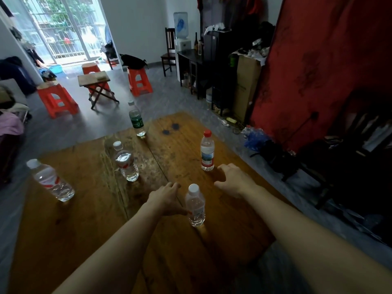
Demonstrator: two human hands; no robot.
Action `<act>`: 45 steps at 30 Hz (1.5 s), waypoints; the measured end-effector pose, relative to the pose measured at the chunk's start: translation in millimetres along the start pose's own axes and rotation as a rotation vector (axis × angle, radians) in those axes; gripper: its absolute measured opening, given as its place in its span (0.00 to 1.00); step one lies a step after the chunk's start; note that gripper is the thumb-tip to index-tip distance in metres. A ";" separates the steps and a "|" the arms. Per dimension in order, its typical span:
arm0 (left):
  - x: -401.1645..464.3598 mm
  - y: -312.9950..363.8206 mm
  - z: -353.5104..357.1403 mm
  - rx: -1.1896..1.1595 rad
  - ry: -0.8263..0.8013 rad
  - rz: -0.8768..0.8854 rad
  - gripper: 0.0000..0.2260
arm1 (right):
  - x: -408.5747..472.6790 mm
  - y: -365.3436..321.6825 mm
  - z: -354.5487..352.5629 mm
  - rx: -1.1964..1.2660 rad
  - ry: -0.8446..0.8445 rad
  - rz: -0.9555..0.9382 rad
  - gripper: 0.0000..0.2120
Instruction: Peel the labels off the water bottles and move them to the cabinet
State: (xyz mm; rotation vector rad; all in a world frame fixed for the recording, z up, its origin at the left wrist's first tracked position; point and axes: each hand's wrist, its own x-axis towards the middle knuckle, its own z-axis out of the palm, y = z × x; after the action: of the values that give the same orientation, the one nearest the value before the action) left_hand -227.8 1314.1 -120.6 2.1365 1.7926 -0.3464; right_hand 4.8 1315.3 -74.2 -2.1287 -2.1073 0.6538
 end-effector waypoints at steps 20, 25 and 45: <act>17.9 29.8 79.5 -1.109 0.133 0.023 0.35 | 6.2 3.4 8.5 0.022 -0.040 -0.136 0.31; 22.2 43.9 85.5 -1.158 0.236 0.015 0.30 | -3.7 9.6 12.9 0.097 -0.066 -0.154 0.30; -40.9 51.1 -17.0 -1.039 0.561 0.515 0.28 | -78.6 9.9 29.1 0.598 0.148 -0.322 0.06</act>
State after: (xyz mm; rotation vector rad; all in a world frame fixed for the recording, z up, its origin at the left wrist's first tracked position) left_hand -185.3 1276.1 -84.2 1.8113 1.0963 1.1429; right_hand 6.6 1231.6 -84.9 -1.4397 -1.8118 0.9066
